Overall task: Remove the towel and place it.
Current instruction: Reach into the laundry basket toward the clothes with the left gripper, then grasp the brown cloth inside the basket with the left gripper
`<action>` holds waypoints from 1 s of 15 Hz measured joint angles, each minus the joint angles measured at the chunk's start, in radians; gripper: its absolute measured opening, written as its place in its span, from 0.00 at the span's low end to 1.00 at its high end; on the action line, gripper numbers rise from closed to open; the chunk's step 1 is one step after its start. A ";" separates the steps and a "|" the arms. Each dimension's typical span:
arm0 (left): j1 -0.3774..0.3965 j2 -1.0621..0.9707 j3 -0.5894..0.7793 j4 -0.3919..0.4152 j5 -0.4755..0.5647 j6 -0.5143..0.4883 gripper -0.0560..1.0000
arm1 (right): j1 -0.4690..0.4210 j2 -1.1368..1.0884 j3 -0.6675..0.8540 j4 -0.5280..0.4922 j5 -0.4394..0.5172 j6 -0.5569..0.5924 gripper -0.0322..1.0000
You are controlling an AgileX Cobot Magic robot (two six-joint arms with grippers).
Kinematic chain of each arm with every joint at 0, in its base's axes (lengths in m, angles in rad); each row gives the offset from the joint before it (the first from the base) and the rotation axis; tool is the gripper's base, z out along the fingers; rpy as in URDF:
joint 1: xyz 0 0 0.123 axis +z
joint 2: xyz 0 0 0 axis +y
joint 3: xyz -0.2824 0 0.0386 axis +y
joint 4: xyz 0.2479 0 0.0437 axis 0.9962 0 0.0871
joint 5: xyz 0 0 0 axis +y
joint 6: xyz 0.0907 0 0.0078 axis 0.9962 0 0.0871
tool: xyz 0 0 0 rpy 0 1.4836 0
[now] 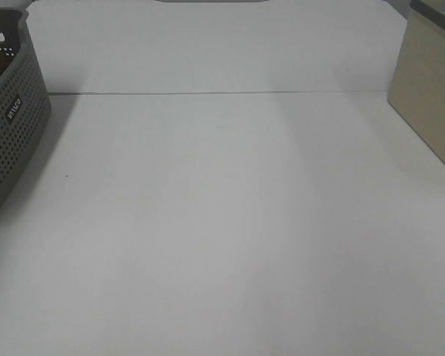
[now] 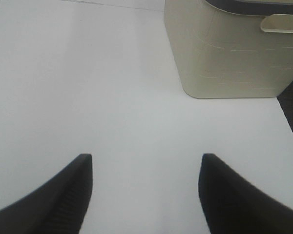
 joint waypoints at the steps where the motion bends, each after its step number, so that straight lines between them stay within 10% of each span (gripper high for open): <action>1: -0.003 0.008 -0.002 -0.011 0.001 0.010 0.98 | 0.000 0.000 0.000 0.000 0.000 0.000 0.63; 10: -0.014 0.056 -0.002 -0.034 0.045 0.014 0.82 | 0.000 0.000 0.000 0.000 0.000 0.000 0.63; 11: -0.016 0.056 -0.002 -0.035 0.046 0.014 0.69 | 0.000 0.000 0.000 0.000 0.000 0.000 0.63; 12: -0.018 0.056 -0.002 -0.035 0.047 0.013 0.35 | 0.000 0.000 0.000 0.000 0.000 0.000 0.63; 15: -0.018 0.058 -0.002 -0.035 0.048 0.013 0.15 | 0.000 0.000 0.000 0.000 0.000 0.000 0.63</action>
